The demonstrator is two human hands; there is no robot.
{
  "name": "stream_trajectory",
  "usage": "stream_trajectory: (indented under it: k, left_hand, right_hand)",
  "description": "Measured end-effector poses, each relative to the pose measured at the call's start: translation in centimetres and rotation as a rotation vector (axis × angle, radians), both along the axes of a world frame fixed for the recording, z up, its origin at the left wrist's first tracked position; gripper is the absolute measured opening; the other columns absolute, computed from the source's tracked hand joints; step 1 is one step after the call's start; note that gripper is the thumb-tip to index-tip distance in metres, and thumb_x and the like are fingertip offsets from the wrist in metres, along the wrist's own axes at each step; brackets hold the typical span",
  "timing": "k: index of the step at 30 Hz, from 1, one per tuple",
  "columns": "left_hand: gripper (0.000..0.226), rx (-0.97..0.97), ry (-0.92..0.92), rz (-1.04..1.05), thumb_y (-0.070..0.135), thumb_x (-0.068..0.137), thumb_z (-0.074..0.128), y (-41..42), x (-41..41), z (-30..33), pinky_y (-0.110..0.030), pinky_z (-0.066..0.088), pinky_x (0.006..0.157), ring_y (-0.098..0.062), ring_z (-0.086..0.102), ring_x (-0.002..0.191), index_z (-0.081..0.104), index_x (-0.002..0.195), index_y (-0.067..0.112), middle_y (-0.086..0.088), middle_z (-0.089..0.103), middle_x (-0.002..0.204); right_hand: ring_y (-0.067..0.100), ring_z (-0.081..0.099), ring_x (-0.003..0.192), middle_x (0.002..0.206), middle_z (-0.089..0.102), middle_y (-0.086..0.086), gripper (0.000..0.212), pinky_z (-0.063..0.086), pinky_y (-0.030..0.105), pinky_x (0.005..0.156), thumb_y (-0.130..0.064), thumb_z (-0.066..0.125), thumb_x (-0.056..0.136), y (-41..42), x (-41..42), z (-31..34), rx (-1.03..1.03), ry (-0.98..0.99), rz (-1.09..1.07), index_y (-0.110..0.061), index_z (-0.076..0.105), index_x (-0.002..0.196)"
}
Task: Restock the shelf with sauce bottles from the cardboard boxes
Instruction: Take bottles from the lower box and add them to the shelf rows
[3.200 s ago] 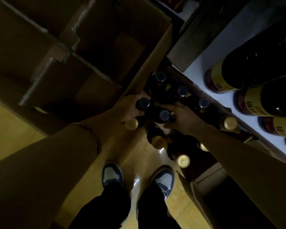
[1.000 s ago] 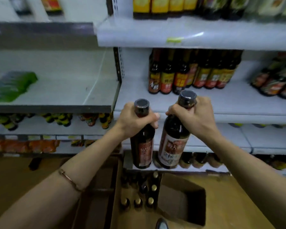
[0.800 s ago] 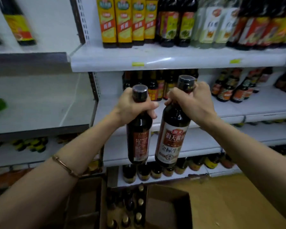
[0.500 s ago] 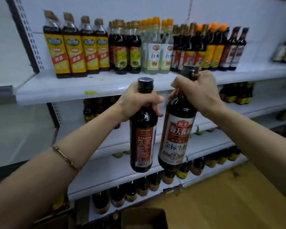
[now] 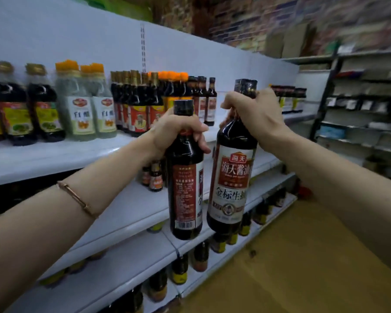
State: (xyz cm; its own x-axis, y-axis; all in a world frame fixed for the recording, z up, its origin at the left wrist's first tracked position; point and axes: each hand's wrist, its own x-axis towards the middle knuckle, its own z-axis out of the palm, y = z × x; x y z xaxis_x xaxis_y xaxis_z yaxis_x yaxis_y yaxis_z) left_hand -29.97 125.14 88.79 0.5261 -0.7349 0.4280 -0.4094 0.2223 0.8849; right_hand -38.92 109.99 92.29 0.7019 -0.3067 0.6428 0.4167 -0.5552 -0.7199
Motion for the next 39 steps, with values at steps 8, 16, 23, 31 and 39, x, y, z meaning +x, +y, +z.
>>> stream_trajectory:
  k: [8,16,23,31,39]
  left_hand:
    - [0.023,0.022,0.033,-0.044,0.013,0.068,0.056,-11.6,5.3,2.7,-0.031,0.055,0.073,-0.029,0.067,0.061,0.058,0.046,0.011,-0.008,0.064,0.054]
    - [0.017,0.031,-0.027,-0.133,0.025,0.055,0.067,-22.5,15.4,4.4,-0.045,0.049,0.087,-0.031,0.067,0.064,0.058,0.046,0.012,-0.011,0.066,0.057]
    - [0.021,0.03,-0.062,-0.162,0.015,0.065,0.059,-31.1,23.7,6.1,-0.035,0.052,0.08,-0.029,0.066,0.064,0.058,0.045,0.013,-0.01,0.065,0.057]
    - [0.024,0.001,-0.039,-0.113,0.013,0.068,0.054,-40.6,34.1,8.5,-0.035,0.05,0.081,-0.023,0.065,0.058,0.057,0.045,0.012,-0.007,0.065,0.054]
    - [0.025,-0.043,-0.078,0.105,0.014,0.069,0.053,-48.3,43.3,10.7,-0.029,0.054,0.075,-0.022,0.064,0.058,0.056,0.044,0.013,-0.007,0.065,0.055]
  right_hand:
    - [0.05,0.065,0.073,0.078,0.065,0.035,0.02,0.054,0.059,0.068,-0.024,0.067,0.064,-11.9,5.2,0.6,0.088,0.013,-0.02,-0.006,0.058,0.066]
    - [0.046,0.067,0.073,0.06,0.066,0.014,0.016,0.055,0.055,0.068,-0.025,0.066,0.061,-22.1,14.1,2.4,0.029,-0.002,-0.105,-0.013,0.057,0.055]
    - [0.018,0.053,0.053,0.054,0.056,0.002,0.018,0.042,0.032,0.056,-0.02,0.067,0.07,-29.3,22.0,4.1,0.017,-0.043,-0.174,-0.009,0.057,0.06]
    - [0.036,0.063,0.062,0.064,0.06,0.013,0.015,0.054,0.049,0.064,-0.025,0.065,0.061,-39.4,33.5,6.9,-0.046,-0.101,-0.107,-0.013,0.056,0.057]
    - [0.02,0.053,0.055,0.06,0.056,0.007,0.016,0.043,0.033,0.055,-0.024,0.067,0.063,-48.2,45.8,9.5,-0.059,-0.121,0.073,-0.012,0.057,0.061]
